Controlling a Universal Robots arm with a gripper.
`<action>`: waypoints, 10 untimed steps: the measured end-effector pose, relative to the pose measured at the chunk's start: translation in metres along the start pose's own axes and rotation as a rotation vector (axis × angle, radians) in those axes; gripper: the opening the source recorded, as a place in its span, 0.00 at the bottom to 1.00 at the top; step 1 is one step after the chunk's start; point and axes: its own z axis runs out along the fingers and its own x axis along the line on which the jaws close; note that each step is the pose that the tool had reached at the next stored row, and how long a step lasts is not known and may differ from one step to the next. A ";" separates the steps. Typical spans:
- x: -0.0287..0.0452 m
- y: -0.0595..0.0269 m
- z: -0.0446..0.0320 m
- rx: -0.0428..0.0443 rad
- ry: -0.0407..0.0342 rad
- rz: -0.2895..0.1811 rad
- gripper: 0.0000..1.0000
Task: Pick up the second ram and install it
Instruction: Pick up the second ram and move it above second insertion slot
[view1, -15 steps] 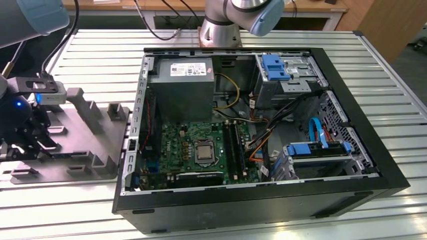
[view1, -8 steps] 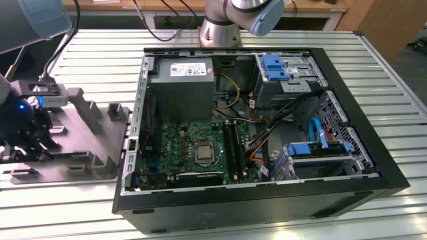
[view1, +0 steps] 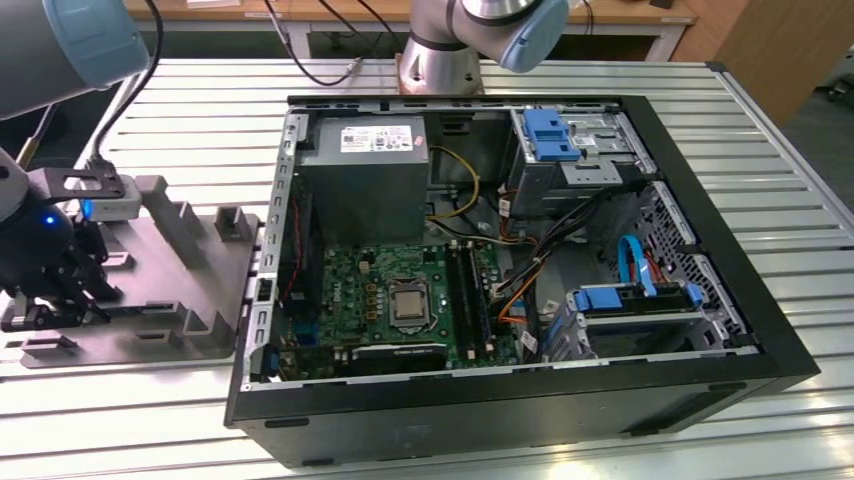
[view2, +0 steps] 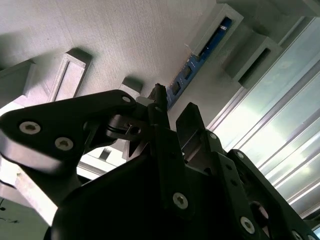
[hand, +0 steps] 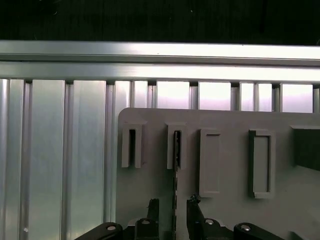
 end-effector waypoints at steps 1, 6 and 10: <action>0.0000 0.0000 0.0000 -0.0001 0.0000 0.000 0.36; 0.0000 -0.0001 0.0002 0.0000 -0.0002 0.000 0.36; 0.0000 0.0000 0.0001 -0.0002 -0.0002 0.000 0.27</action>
